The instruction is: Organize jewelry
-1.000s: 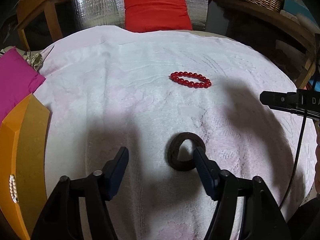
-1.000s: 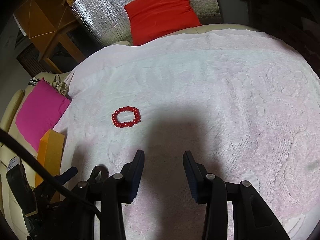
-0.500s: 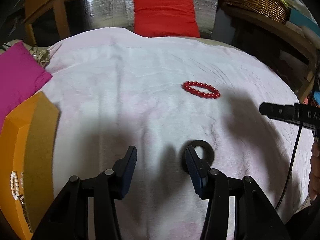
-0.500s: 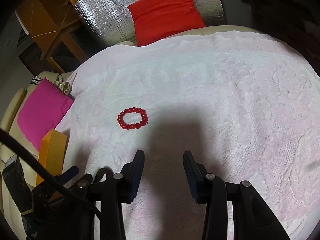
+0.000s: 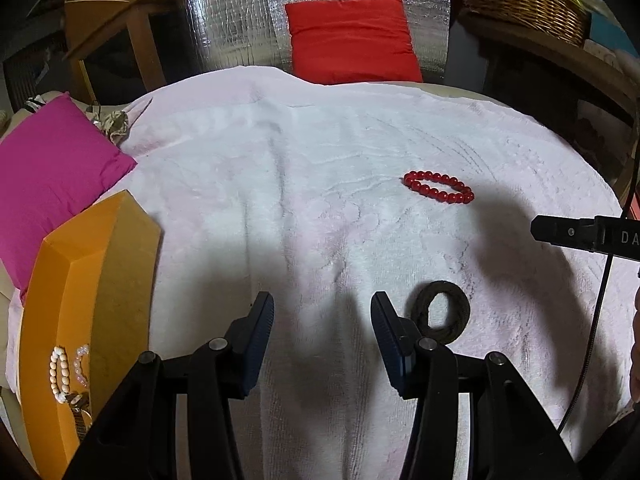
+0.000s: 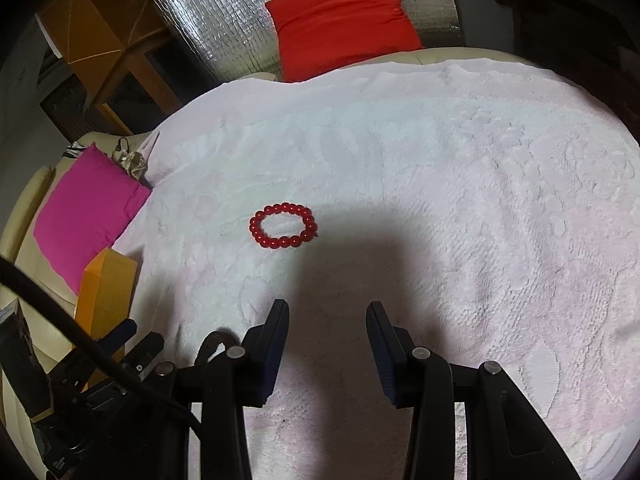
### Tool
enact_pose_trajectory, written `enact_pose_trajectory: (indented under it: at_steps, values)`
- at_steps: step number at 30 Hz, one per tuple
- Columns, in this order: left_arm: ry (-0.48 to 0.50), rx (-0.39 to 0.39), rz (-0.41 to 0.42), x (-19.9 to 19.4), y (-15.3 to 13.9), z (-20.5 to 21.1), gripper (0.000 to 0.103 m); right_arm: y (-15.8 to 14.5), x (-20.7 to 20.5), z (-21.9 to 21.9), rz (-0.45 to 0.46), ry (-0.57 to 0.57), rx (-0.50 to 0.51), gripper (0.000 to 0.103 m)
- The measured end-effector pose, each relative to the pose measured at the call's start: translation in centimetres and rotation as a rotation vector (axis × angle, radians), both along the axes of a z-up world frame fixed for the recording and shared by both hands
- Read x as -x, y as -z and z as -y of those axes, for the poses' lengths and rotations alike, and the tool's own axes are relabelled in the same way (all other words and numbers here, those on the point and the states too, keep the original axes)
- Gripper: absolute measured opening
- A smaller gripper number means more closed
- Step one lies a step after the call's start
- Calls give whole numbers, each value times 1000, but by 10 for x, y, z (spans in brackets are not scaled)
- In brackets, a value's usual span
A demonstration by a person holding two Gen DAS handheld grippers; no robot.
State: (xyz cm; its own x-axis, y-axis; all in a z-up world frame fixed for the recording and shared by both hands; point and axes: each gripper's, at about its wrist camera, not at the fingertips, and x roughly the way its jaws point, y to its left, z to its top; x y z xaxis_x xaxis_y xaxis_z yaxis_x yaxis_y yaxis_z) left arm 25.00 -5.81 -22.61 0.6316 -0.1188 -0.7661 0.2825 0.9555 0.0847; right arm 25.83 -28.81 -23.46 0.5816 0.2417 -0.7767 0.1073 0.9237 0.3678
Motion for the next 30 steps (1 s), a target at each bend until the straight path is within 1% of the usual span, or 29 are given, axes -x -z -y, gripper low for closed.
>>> enact_pose_trajectory:
  at_steps: [18, 30]
  values:
    - [31, -35, 3, 3, 3, 22, 52, -1, 8, 17, -1, 8, 9, 44]
    - [62, -47, -14, 4, 8, 32, 53, 0, 11, 29, -8, 19, 13, 44]
